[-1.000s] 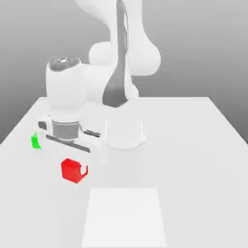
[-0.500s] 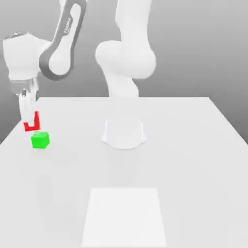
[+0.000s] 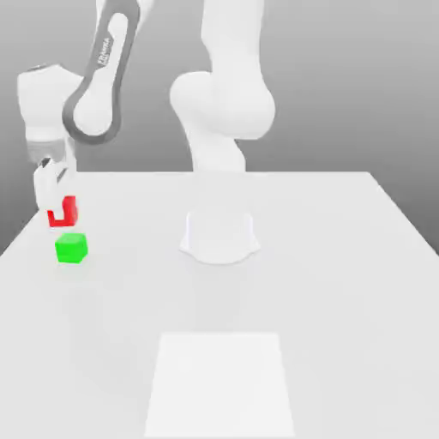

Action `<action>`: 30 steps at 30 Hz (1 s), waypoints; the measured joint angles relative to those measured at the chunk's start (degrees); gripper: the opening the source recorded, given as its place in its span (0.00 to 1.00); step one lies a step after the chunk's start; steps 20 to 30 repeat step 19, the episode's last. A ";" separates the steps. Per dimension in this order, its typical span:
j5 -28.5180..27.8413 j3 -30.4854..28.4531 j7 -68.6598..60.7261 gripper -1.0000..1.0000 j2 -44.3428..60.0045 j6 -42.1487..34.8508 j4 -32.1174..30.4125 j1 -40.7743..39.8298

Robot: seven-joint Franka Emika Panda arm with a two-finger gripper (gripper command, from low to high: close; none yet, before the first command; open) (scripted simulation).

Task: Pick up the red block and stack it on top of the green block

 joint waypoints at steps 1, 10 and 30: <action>0.75 -0.24 -0.50 0.00 0.55 0.48 0.00 0.45; 8.28 -2.08 -5.65 0.00 5.60 4.54 0.02 4.40; 16.24 -1.96 -11.26 0.00 10.41 8.23 0.15 6.63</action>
